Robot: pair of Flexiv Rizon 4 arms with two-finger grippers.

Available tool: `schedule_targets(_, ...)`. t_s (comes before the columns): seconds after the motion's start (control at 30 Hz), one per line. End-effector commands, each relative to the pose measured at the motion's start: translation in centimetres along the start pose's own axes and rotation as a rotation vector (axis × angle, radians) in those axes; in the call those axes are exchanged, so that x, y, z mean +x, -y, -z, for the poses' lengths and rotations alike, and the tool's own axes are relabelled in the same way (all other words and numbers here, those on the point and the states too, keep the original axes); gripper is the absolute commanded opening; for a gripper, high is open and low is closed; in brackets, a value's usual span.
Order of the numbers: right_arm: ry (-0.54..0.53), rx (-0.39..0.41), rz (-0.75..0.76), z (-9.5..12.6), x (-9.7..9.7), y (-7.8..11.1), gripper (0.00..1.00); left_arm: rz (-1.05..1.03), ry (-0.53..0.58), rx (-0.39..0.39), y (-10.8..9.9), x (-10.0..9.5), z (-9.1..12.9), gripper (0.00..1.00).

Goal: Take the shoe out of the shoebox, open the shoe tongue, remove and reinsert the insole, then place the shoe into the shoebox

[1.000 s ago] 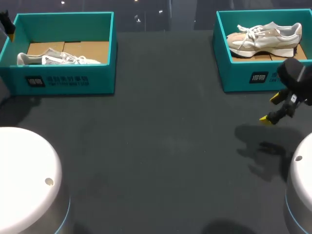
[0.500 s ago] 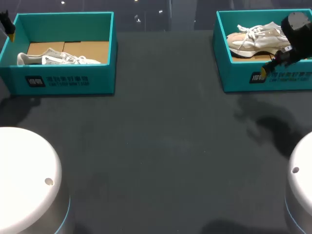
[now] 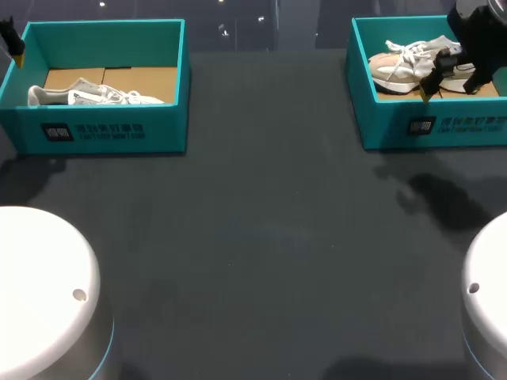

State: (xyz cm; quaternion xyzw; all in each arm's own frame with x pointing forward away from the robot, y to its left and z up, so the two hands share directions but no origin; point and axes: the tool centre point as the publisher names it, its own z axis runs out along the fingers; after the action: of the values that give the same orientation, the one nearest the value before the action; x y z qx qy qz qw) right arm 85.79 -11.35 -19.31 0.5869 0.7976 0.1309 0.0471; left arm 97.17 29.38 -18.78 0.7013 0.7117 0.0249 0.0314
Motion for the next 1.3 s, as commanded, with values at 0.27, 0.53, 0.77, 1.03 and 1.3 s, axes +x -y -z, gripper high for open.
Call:
schedule_targets(0.27,0.142,0.052,-0.130,-2.1,-3.2,-4.8,1.00,-0.001,-0.001,-0.001,0.0,0.0,0.1,1.00)
schedule_targets(0.53,0.219,0.100,-0.083,-2.7,-8.2,-9.9,1.00,-0.001,-0.001,-0.001,0.0,0.0,0.1,1.00)
schedule_targets(0.77,0.233,0.076,-0.074,-4.4,-12.8,-12.9,1.00,-0.001,-0.001,-0.001,0.0,0.0,0.1,1.00)
schedule_targets(1.03,0.262,0.063,-0.067,-5.0,-14.5,-13.8,1.00,-0.001,-0.001,-0.001,0.0,0.0,0.1,1.00)
schedule_targets(1.3,0.262,0.063,-0.067,-5.0,-14.5,-13.8,1.00,-0.001,-0.001,-0.001,0.0,0.0,0.1,1.00)
